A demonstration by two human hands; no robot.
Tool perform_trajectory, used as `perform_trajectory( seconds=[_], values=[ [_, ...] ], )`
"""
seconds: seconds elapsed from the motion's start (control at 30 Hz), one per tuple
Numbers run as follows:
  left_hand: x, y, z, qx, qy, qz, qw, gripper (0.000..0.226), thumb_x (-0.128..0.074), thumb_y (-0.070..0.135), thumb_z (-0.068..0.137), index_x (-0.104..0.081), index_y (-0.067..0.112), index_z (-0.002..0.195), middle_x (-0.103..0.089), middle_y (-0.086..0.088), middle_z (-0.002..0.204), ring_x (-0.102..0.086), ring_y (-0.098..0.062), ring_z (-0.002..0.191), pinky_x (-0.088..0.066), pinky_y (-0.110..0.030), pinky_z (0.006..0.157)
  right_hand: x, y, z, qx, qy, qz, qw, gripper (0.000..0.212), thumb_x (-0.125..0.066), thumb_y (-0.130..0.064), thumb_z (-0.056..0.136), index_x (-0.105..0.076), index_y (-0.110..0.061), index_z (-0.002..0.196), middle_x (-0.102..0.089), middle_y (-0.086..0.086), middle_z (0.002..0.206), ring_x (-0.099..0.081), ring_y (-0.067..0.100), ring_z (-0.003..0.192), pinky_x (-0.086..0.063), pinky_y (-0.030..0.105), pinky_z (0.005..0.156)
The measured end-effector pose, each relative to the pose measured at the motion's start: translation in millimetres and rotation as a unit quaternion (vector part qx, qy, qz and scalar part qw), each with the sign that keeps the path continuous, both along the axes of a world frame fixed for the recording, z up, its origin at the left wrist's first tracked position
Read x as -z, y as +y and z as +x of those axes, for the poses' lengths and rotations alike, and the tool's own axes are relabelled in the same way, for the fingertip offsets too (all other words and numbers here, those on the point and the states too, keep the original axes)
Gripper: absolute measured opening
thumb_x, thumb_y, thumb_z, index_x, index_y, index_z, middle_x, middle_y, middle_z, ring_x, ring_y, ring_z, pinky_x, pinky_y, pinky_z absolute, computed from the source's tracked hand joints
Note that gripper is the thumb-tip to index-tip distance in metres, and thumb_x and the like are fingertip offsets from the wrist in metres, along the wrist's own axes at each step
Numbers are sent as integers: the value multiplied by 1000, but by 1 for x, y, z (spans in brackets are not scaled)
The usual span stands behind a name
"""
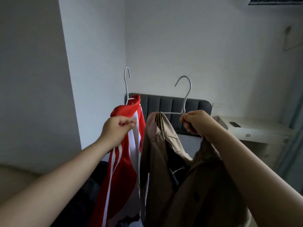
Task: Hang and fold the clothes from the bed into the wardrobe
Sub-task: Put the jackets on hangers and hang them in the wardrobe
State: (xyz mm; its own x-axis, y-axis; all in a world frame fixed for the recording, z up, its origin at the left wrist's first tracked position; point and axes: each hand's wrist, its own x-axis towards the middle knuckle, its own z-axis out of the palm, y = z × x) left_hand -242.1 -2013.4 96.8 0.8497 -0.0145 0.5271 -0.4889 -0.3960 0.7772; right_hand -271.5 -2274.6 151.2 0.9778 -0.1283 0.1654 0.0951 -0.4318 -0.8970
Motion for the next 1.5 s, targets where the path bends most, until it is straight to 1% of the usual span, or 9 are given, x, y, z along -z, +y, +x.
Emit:
perform_trajectory(
  seconds=[0.1,0.33,0.47,0.63,0.9,1.0,1.33,1.4,1.5],
  values=[
    [7,1,-16,-28,16,10,999,16,-65,13,88,-74,26,91,-68,20,86,-59,15,83,-39,2,69,10,-2,1,-26,16,1,1000,35,-49,-22,100,-63,-10,71,-48,-6,40,-39,4,32,-33,14,35],
    [32,10,-50,-82,67,7,994,13,-66,10,87,-75,18,94,-72,6,95,-63,-5,94,-43,-12,80,27,17,-1,-103,36,-10,994,34,-49,-21,100,-66,-10,73,-52,-3,46,-44,6,38,-39,16,41],
    [37,34,-63,-112,72,-3,991,13,-66,8,87,-75,15,93,-72,2,95,-63,-5,90,-42,-5,75,22,53,0,-130,24,-3,991,33,-48,-17,100,-64,-9,72,-47,-7,40,-38,4,33,-33,15,37],
    [33,91,-80,-140,64,-19,988,16,-65,10,87,-73,23,89,-72,4,94,-64,-5,92,-43,-13,79,13,111,1,-176,26,6,984,32,-48,-19,101,-64,-6,77,-46,-4,44,-36,5,34,-32,16,37],
    [15,203,-108,-170,37,-8,985,18,-65,10,88,-73,25,90,-71,14,92,-62,9,89,-43,-1,75,4,230,6,-204,23,3,979,31,-47,-14,99,-64,-7,75,-51,1,53,-41,11,41,-34,22,45],
    [10,251,-118,-192,33,3,981,15,-65,12,88,-74,22,95,-70,15,93,-61,10,89,-42,-1,73,1,280,4,-208,15,30,977,29,-46,-13,99,-63,-7,76,-51,2,57,-40,8,38,-31,18,39],
    [13,387,-145,-264,67,24,962,17,-61,15,91,-72,19,104,-69,3,110,-61,-12,107,-46,-37,102,-2,427,-4,-244,-15,122,962,27,-44,-8,99,-61,-7,79,-48,4,61,-35,11,45,-27,18,40],
    [14,409,-147,-271,69,15,960,16,-62,15,91,-72,21,101,-70,5,107,-62,-11,105,-46,-35,100,-4,452,1,-271,-7,137,953,26,-43,-8,99,-60,-7,79,-47,5,61,-34,11,45,-26,18,40],
    [14,441,-150,-303,56,16,951,16,-64,15,89,-72,28,93,-71,10,100,-64,-2,98,-47,-21,90,-6,492,11,-310,10,159,937,27,-42,-8,100,-58,-7,78,-45,5,61,-33,9,42,-24,17,37]
  ],
)
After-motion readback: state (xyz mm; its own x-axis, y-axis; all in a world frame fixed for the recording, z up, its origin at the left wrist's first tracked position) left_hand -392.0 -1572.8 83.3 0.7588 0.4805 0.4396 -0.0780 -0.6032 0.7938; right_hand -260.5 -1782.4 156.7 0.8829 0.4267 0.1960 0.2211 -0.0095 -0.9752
